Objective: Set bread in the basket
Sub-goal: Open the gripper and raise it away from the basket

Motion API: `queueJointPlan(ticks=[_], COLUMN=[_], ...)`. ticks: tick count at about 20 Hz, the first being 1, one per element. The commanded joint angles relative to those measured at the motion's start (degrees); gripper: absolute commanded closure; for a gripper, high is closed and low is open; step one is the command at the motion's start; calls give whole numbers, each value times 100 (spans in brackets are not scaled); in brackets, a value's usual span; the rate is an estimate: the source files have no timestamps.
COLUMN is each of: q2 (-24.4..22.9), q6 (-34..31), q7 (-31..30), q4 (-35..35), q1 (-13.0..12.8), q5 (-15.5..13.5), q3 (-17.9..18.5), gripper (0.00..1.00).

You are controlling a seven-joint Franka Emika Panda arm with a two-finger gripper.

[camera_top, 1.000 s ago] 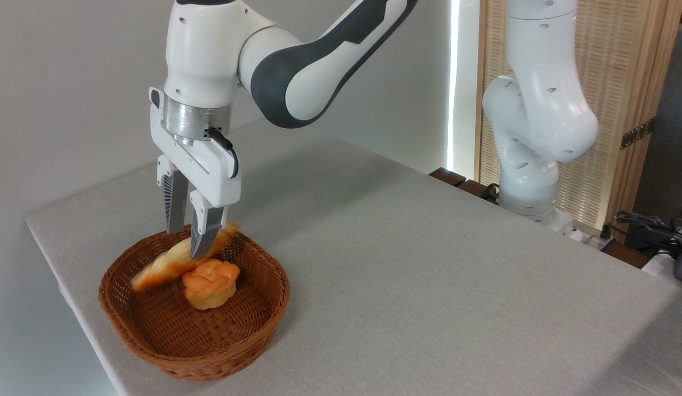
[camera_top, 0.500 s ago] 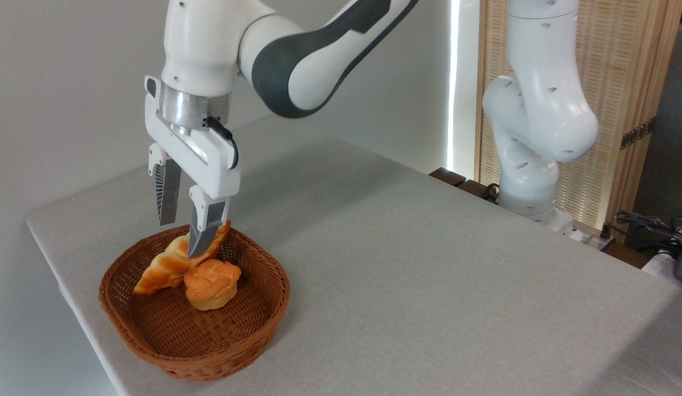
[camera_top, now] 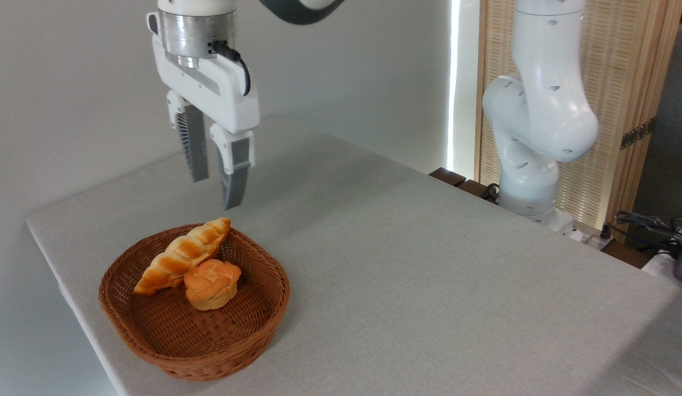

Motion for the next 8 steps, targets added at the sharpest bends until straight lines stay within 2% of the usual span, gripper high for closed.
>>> queueJointPlan(ticks=[1,8], q2=[-10,-1], q6=[-430,-430], q7=[-17,-8], q4=[55,29], q1=[-38,-38], q5=[203,195], q3=[105,236], gripper=[0,0])
